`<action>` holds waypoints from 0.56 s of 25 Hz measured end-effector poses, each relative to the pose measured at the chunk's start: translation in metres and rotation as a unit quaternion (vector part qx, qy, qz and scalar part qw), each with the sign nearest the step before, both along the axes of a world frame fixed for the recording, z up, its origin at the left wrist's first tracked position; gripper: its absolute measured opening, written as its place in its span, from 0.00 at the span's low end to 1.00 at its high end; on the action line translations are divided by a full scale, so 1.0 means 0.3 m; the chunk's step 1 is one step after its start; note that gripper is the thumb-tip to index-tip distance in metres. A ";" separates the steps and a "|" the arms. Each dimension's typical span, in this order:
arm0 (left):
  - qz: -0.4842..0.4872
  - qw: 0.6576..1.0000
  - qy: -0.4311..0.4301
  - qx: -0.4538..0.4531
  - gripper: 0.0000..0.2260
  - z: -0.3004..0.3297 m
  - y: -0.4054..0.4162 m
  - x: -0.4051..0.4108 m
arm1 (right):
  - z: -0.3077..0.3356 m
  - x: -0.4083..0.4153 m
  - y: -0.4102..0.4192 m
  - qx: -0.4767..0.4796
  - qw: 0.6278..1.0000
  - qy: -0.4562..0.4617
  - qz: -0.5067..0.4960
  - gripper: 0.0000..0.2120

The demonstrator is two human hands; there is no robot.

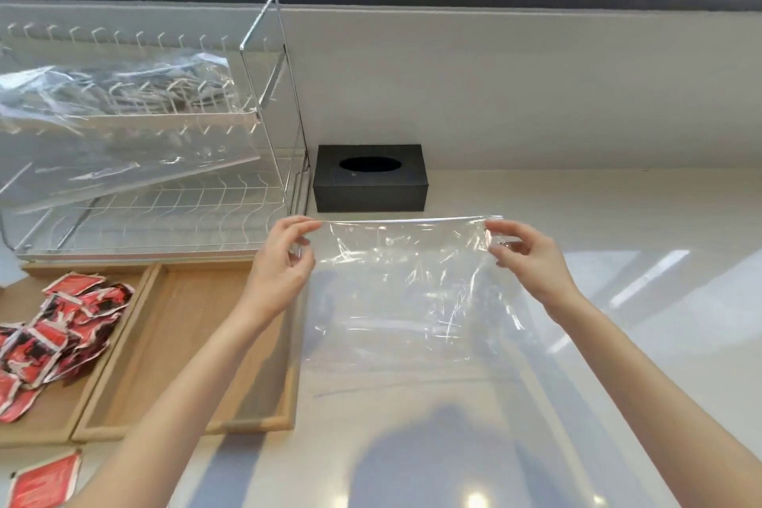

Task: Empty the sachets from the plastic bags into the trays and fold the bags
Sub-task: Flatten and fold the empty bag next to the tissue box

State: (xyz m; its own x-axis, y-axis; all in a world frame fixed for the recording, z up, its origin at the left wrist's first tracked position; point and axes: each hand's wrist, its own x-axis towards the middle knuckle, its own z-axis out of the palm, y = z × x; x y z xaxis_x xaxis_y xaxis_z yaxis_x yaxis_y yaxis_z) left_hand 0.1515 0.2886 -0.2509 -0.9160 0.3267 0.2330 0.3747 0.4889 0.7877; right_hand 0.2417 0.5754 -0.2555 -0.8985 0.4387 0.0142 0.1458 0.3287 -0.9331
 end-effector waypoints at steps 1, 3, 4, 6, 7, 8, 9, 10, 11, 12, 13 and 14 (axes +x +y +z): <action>0.001 1.000 -0.009 -0.014 0.15 -0.020 0.027 -0.022 | -0.022 -0.028 0.018 -0.008 1.000 -0.012 -0.009 0.14; 0.005 0.999 -0.016 -0.050 0.17 -0.059 0.077 -0.074 | -0.062 -0.087 0.046 -0.019 0.999 -0.029 -0.023 0.12; 0.006 0.997 -0.016 -0.072 0.19 -0.080 0.098 -0.099 | -0.080 -0.116 0.053 -0.024 0.999 -0.036 -0.027 0.12; 0.015 0.992 -0.017 -0.127 0.23 -0.129 0.136 -0.151 | -0.117 -0.182 0.063 -0.032 0.998 -0.052 -0.032 0.13; 0.023 0.987 -0.017 -0.156 0.26 -0.152 0.149 -0.173 | -0.136 -0.212 0.065 -0.034 0.997 -0.059 -0.035 0.14; 0.030 0.982 -0.018 -0.185 0.29 -0.177 0.161 -0.194 | -0.158 -0.243 0.064 -0.032 0.997 -0.066 -0.039 0.14; 0.035 0.977 -0.015 -0.211 0.32 -0.200 0.171 -0.210 | -0.179 -0.267 0.061 -0.022 0.996 -0.075 -0.042 0.15; 0.038 0.971 -0.009 -0.234 0.34 -0.224 0.181 -0.226 | -0.203 -0.290 0.057 -0.001 0.995 -0.086 -0.045 0.15; 0.038 0.966 0.001 -0.255 0.35 -0.245 0.188 -0.239 | -0.225 -0.304 0.049 0.026 0.994 -0.095 -0.044 0.16; 0.037 0.961 0.007 -0.273 0.36 -0.262 0.192 -0.249 | -0.243 -0.310 0.039 0.058 0.993 -0.099 -0.037 0.17; 0.037 0.956 0.009 -0.290 0.36 -0.278 0.197 -0.258 | -0.259 -0.310 0.027 0.097 0.990 -0.103 -0.023 0.19; 0.038 0.952 0.013 -0.304 0.36 -0.292 0.200 -0.263 | -0.273 -0.304 0.015 0.148 0.983 -0.107 -0.004 0.21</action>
